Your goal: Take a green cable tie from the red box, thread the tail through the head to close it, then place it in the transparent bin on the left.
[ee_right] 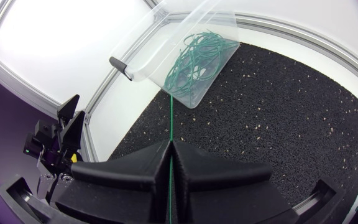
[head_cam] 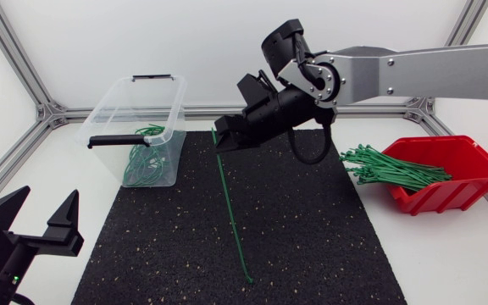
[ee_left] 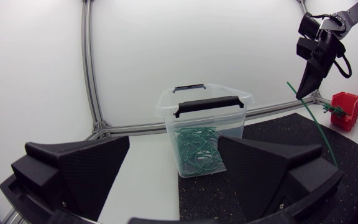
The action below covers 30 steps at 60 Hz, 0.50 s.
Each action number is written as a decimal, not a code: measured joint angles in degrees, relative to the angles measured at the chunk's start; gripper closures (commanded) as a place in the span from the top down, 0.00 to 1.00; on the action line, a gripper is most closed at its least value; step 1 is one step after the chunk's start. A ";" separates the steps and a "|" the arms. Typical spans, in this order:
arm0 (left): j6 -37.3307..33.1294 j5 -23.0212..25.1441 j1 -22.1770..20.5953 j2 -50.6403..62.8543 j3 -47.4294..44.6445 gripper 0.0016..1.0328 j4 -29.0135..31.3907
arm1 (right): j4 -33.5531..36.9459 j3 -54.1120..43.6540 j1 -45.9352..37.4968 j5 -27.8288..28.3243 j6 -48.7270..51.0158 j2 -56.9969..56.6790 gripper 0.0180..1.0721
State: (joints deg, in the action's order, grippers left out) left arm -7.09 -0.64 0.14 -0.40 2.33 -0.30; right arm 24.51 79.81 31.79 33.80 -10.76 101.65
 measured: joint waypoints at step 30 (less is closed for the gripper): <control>0.00 0.15 -0.26 0.00 0.00 0.96 0.00 | -14.53 -11.91 -0.83 -11.82 4.42 -2.01 0.14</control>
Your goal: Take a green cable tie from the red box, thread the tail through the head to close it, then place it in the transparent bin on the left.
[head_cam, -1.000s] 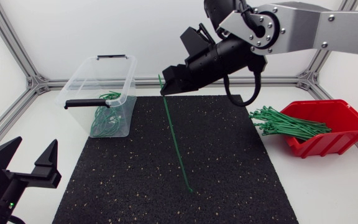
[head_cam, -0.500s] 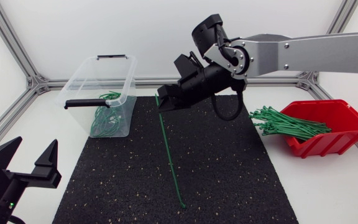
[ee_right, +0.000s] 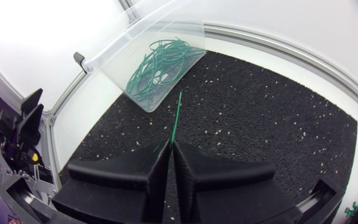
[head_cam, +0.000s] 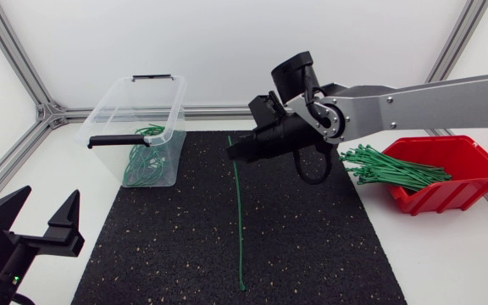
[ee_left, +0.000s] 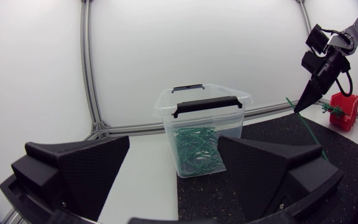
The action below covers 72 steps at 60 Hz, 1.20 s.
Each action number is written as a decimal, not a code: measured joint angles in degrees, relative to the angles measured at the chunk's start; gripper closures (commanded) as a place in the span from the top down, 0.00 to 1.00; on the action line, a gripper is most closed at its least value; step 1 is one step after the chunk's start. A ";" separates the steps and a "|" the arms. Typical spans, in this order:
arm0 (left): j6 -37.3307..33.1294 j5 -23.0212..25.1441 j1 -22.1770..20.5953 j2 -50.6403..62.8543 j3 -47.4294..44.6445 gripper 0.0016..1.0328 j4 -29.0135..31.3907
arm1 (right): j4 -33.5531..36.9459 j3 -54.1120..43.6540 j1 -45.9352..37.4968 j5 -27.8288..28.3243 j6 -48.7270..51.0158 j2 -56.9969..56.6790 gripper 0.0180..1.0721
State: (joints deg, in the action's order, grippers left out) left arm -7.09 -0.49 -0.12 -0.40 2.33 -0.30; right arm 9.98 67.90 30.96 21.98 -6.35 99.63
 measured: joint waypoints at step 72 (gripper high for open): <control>0.00 0.00 0.00 0.02 0.00 0.96 0.00 | 18.64 -5.60 13.31 -28.89 45.24 -9.79 0.87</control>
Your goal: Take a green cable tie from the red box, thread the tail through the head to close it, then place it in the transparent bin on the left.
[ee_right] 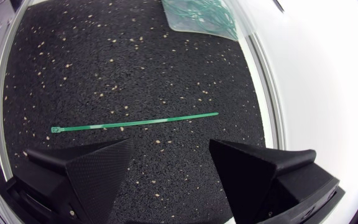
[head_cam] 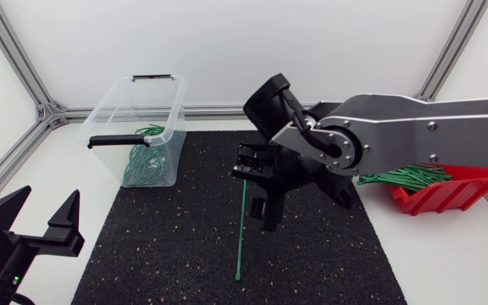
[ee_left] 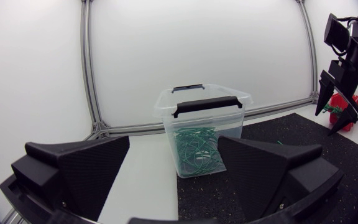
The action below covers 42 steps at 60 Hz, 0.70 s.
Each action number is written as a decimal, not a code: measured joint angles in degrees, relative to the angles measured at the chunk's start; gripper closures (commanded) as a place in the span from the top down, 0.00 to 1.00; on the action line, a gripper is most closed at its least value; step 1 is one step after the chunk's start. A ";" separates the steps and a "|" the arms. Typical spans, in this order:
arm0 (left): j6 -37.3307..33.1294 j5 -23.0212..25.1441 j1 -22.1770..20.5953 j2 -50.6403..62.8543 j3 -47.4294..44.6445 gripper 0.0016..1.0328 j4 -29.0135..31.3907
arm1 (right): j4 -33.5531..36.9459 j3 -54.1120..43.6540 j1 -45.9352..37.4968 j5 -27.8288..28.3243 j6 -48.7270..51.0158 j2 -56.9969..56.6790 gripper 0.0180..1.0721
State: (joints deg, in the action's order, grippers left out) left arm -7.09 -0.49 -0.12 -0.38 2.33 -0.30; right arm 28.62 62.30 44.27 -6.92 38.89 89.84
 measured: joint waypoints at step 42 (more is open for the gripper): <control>0.00 0.02 0.07 -0.02 0.00 0.96 -0.02 | 3.10 -0.76 11.02 -5.05 34.29 6.60 0.81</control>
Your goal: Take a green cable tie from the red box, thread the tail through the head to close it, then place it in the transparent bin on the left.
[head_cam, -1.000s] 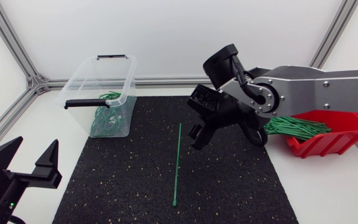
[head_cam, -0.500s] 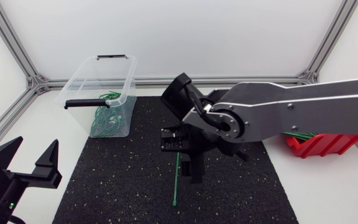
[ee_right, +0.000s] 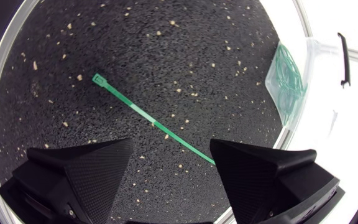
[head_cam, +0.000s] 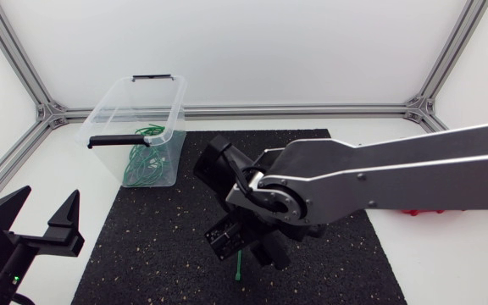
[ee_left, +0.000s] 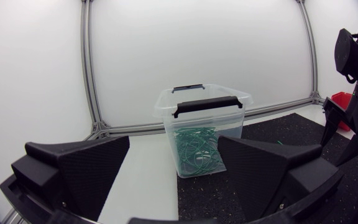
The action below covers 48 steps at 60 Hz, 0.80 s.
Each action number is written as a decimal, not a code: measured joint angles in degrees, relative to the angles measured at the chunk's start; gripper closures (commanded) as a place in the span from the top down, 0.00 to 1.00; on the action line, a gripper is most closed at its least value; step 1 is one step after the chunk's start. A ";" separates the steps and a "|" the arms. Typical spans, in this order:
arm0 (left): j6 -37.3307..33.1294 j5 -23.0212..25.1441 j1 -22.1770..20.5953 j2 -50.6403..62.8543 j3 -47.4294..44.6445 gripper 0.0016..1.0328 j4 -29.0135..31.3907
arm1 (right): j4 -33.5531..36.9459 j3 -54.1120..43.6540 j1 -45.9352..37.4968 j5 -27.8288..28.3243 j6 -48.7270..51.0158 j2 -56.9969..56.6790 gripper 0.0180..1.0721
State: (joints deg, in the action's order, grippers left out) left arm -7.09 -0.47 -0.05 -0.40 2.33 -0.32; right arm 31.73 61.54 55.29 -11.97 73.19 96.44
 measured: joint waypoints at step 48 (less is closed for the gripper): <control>0.00 0.00 0.00 0.00 0.00 0.96 0.00 | 10.16 4.57 2.80 2.19 22.80 4.57 0.63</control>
State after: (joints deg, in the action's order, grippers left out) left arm -7.09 -0.47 -0.05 -0.40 2.33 -0.32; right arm 41.89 66.11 58.08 -9.78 95.98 101.01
